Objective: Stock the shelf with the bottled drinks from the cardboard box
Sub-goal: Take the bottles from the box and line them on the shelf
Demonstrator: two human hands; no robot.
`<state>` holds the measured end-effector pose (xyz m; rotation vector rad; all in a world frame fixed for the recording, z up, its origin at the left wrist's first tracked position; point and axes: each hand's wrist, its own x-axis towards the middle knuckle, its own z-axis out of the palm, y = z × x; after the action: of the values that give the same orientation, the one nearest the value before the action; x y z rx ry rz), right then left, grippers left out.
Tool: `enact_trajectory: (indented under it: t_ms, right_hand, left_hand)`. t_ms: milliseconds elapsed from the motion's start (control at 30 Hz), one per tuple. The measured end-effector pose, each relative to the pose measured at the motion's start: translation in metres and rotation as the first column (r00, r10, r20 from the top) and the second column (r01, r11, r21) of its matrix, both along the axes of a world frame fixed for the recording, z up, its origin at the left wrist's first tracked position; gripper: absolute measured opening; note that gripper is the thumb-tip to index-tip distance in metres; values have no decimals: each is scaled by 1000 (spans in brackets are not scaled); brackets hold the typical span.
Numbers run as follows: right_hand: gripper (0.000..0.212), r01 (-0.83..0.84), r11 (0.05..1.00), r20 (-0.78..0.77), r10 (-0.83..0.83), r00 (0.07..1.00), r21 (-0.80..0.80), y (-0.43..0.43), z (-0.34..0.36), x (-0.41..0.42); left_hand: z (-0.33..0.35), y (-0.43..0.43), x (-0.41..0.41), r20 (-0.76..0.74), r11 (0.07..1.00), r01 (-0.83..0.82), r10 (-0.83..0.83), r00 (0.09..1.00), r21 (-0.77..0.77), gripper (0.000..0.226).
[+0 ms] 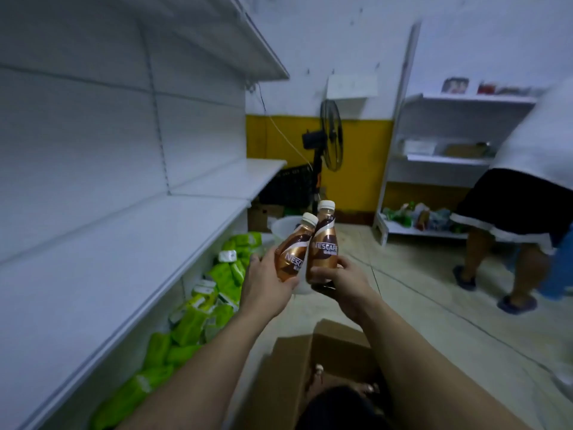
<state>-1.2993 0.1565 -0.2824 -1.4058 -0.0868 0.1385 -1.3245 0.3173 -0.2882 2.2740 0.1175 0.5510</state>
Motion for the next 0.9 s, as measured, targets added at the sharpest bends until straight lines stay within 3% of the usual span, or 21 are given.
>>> enact_trajectory:
  t_ms: [167, 400, 600, 700, 800, 900]
  right_hand:
    - [43, -95, 994, 149, 86, 985, 49, 37, 54, -13]
    - [42, -302, 953, 293, 291, 911, -9, 108, 106, -5]
    - [24, -526, 848, 367, 510, 778, -63, 189, 124, -4]
    - [34, -622, 778, 383, 604, 699, -91, 231, 130, -2]
    - [59, -680, 730, 317, 663, 678, -70, 272, 127, -4]
    - [64, -756, 651, 265, 742, 616, -65, 310, 118, -13]
  left_hand:
    - [55, 35, -22, 166, 996, -4, 19, 986, -92, 66]
    - [104, 110, -50, 192, 937, -20, 92, 977, -349, 70]
    - [132, 180, -79, 182, 947, -47, 109, 977, -317, 57]
    - [138, 207, -94, 173, 946, -103, 162, 971, -307, 57]
    - [134, 234, -110, 151, 908, -248, 312, 938, -336, 65]
    - [126, 254, -135, 124, 851, -380, 448, 885, -363, 68]
